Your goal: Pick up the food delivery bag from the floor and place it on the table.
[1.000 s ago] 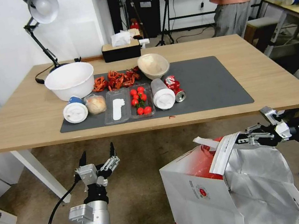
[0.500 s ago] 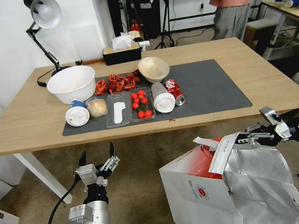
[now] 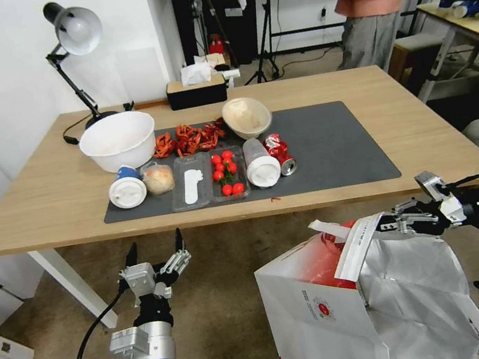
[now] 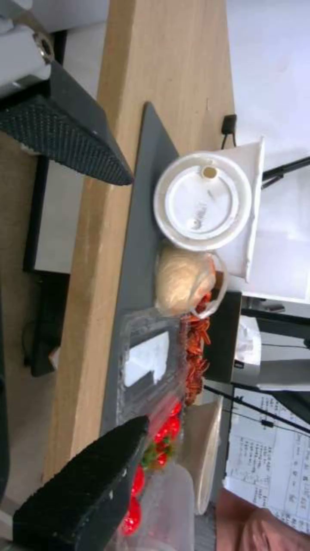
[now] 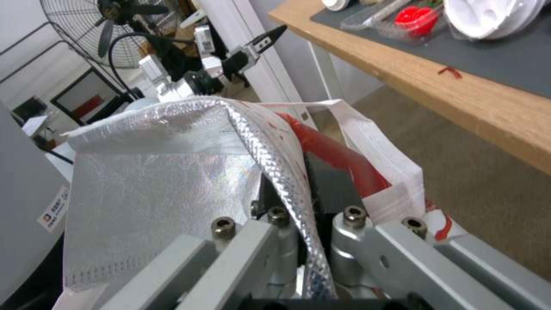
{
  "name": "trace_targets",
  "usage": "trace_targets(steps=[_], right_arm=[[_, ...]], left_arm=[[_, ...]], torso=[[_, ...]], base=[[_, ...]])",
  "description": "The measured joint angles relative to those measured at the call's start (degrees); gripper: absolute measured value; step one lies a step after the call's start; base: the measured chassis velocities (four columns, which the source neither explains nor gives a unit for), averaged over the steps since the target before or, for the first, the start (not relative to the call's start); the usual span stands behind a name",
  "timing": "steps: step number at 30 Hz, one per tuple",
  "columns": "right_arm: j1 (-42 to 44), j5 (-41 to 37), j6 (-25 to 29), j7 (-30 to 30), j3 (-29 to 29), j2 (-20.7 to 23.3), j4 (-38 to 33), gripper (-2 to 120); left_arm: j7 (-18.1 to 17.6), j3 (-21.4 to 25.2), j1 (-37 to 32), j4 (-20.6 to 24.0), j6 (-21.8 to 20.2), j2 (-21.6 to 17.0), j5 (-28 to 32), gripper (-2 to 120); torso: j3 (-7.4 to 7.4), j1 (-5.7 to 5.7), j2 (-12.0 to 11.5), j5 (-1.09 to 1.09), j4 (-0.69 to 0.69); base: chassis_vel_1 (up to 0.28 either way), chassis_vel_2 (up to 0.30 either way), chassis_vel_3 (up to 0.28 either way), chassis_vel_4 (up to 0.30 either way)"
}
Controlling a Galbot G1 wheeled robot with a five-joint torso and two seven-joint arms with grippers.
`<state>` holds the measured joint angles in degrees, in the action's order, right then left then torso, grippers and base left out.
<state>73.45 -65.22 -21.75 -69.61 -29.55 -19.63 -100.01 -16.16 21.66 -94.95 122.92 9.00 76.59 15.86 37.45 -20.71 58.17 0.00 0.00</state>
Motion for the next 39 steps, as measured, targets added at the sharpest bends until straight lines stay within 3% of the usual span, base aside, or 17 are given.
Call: trace_targets(steps=[27,39], right_arm=[[0.0,-0.2,-0.1,0.0,0.0,-0.1,-0.1,0],[0.1,-0.2,0.0,-0.1,0.1,-0.1,0.0,0]], left_arm=[[-0.3,-0.1,-0.7,0.4,-0.5,0.1,0.7,100],[-0.3,0.0,-0.6,0.4,-0.1,0.1,1.1,100]], torso=[[4.2,-3.23,7.4,0.0,0.0],[4.37,-3.37,7.7,0.0,-0.01]], base=[[0.0,0.0,0.0,0.0],[0.0,0.0,0.0,0.0]])
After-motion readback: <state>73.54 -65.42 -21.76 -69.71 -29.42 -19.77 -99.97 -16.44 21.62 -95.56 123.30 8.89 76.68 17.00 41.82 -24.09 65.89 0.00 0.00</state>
